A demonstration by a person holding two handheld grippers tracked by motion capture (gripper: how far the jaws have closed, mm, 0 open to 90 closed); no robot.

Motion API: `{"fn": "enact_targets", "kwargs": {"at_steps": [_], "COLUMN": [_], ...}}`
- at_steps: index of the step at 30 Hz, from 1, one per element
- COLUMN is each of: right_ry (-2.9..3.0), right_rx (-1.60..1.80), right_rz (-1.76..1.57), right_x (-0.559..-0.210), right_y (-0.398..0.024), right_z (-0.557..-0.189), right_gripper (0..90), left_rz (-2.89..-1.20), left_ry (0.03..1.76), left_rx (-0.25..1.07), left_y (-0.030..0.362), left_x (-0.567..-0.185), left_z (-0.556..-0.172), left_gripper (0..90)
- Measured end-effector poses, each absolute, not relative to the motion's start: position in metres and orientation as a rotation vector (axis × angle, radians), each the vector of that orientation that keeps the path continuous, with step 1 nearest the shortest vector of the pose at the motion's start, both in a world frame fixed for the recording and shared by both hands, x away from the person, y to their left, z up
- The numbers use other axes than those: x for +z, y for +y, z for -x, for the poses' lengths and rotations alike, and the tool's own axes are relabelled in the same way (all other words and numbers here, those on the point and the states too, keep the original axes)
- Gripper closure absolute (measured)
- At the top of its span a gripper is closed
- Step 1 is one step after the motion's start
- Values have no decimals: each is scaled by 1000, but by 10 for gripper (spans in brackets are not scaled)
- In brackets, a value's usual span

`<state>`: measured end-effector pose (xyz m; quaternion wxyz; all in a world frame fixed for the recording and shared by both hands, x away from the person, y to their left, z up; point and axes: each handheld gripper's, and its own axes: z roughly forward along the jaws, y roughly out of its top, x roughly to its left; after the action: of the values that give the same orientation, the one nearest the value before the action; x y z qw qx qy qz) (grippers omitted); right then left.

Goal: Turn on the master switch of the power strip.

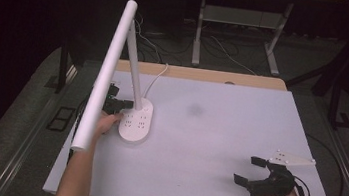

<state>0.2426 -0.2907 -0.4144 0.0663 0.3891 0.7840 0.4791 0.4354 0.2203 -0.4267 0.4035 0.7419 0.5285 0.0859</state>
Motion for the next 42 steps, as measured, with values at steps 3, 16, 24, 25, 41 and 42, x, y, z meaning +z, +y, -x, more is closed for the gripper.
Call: {"fn": "enact_targets", "kwargs": {"at_steps": [3, 16, 24, 25, 41, 42], "right_ry": [2363, 2361, 2360, 2361, 2363, 2361], "right_rx": [1448, 1439, 1437, 1438, 1438, 1439], "right_rz": [-1170, -1186, -1191, -1191, -1197, -1197], "right_x": [-414, -416, -416, -416, -416, -416], "right_y": [-291, -292, -292, -292, -293, -293], "right_z": [-242, -244, -245, -245, -245, -245], "right_gripper": [6, 6, 6, 6, 6, 6], "left_rz": [-1863, -1907, -1909, -1903, -1913, -1911], "left_ry": [1339, 1298, 1298, 1292, 1248, 1250], "left_rx": [197, 206, 259, 257, 347, 350], "left_y": [221, 220, 225, 225, 232, 233], "left_x": [-427, -424, -420, -419, -380, -379], "left_z": [-435, -432, -432, -432, -431, -429], "left_gripper": [900, 900, 900, 900, 899, 898]}}
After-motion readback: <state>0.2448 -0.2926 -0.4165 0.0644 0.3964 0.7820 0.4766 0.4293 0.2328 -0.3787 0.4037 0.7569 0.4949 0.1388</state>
